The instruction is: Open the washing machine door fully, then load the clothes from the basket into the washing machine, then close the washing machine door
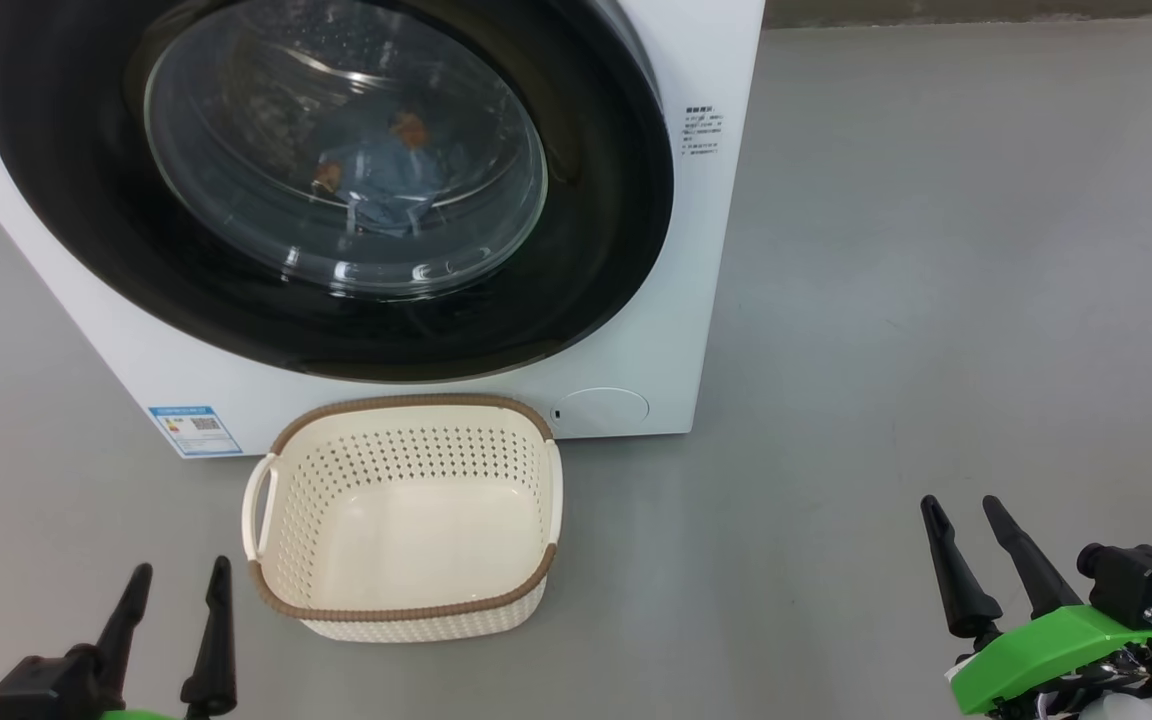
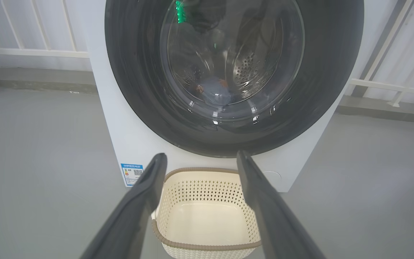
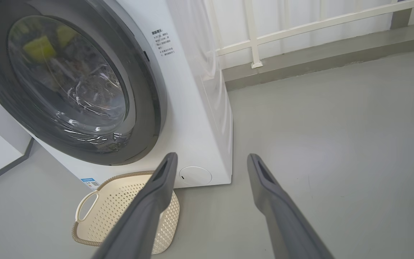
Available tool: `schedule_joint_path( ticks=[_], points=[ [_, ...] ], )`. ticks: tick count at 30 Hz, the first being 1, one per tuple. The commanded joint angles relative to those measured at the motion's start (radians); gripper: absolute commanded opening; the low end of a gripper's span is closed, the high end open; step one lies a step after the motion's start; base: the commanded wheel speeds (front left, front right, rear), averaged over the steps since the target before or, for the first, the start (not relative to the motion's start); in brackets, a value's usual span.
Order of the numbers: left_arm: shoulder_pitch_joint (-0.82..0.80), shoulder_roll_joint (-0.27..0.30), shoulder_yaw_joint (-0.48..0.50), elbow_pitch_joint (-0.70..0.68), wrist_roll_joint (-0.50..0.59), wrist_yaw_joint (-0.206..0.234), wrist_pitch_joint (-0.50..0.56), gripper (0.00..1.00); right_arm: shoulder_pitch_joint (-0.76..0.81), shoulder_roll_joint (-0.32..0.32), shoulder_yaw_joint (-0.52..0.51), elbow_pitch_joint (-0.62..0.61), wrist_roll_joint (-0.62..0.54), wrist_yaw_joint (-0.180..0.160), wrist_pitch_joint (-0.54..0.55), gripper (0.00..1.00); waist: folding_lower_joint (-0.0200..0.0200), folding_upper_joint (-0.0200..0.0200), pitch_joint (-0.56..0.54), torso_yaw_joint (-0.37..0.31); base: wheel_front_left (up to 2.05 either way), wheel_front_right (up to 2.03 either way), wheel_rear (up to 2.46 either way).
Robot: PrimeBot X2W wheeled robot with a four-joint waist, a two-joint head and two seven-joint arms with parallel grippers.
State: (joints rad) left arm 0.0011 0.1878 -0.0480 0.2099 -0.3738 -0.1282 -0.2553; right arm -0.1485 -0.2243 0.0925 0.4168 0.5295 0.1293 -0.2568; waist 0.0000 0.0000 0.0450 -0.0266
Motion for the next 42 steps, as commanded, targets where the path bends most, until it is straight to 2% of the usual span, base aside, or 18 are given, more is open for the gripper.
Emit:
schedule_joint_path(
  ticks=[1,26,27,35,42],
  points=[
    [-0.022,0.019,0.044,-0.032,0.019,-0.003,-0.006,1.0,-0.001,-0.012,0.017,-0.027,-0.019,0.001,-0.005,1.0,0.0,0.0,0.001,0.0,0.0,0.0,0.0],
    [-0.02,0.007,0.056,-0.044,0.034,-0.003,-0.006,1.0,-0.001,-0.008,0.017,-0.038,-0.028,0.001,-0.005,1.0,0.0,0.0,0.004,-0.002,0.0,0.0,0.0],
    [0.0,-0.012,0.018,-0.017,0.027,0.0,0.0,0.0,0.0,0.001,-0.004,-0.013,-0.025,0.0,0.0,0.0,0.0,0.0,0.004,-0.002,0.0,0.0,0.0],
    [0.035,-0.071,-0.006,0.064,0.021,0.0,0.003,0.0,0.049,0.048,-0.001,0.069,-0.02,0.0,0.003,0.0,0.0,0.0,0.003,-0.002,0.0,0.0,0.0],
    [0.028,-0.075,0.003,0.061,-0.05,0.0,0.024,0.0,0.05,0.055,-0.012,0.054,0.042,0.0,0.024,0.0,0.0017,0.0,-0.001,-0.001,0.0,0.0,0.0]
  ],
)
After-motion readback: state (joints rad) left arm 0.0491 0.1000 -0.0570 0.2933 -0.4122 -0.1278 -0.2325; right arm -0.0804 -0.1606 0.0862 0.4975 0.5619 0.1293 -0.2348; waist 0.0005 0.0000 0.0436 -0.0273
